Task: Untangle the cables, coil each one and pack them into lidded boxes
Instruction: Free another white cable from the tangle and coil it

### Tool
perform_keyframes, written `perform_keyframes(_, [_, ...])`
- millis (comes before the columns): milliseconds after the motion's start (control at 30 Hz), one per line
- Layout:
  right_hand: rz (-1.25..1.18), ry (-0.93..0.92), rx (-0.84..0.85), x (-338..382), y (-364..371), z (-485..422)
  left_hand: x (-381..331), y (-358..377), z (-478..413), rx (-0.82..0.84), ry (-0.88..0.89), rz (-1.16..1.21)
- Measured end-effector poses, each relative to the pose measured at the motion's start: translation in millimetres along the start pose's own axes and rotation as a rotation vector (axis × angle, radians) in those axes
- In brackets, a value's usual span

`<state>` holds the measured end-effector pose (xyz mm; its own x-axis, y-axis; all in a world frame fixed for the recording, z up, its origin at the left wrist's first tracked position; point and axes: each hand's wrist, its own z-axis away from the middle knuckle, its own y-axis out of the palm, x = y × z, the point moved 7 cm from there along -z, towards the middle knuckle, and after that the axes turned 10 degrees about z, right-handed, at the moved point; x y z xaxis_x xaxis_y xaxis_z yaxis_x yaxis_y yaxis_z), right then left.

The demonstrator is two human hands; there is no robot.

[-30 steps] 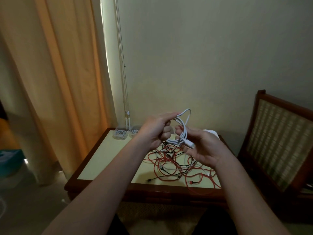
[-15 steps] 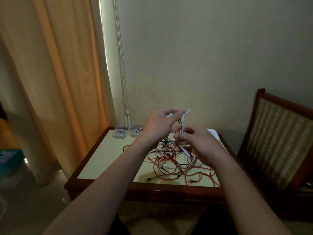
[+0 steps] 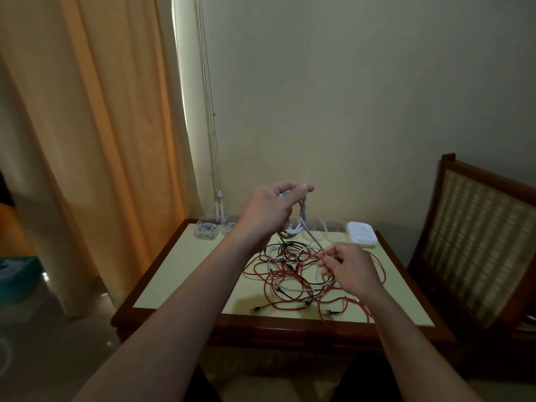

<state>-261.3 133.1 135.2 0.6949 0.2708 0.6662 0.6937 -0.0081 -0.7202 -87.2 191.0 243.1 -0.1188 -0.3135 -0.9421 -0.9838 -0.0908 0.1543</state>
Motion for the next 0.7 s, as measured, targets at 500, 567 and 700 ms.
perform_keyframes(500, [0.117,-0.073,-0.319,10,-16,-1,12,-2,0,-0.007,-0.300,0.685])
perform_keyframes(567, [0.026,-0.061,-0.284,13,-15,0,13,-5,0,-0.034,-0.313,0.745])
perform_keyframes(700, [-0.484,0.109,-0.167,12,-2,3,17,-11,-3,-0.075,-0.330,0.849])
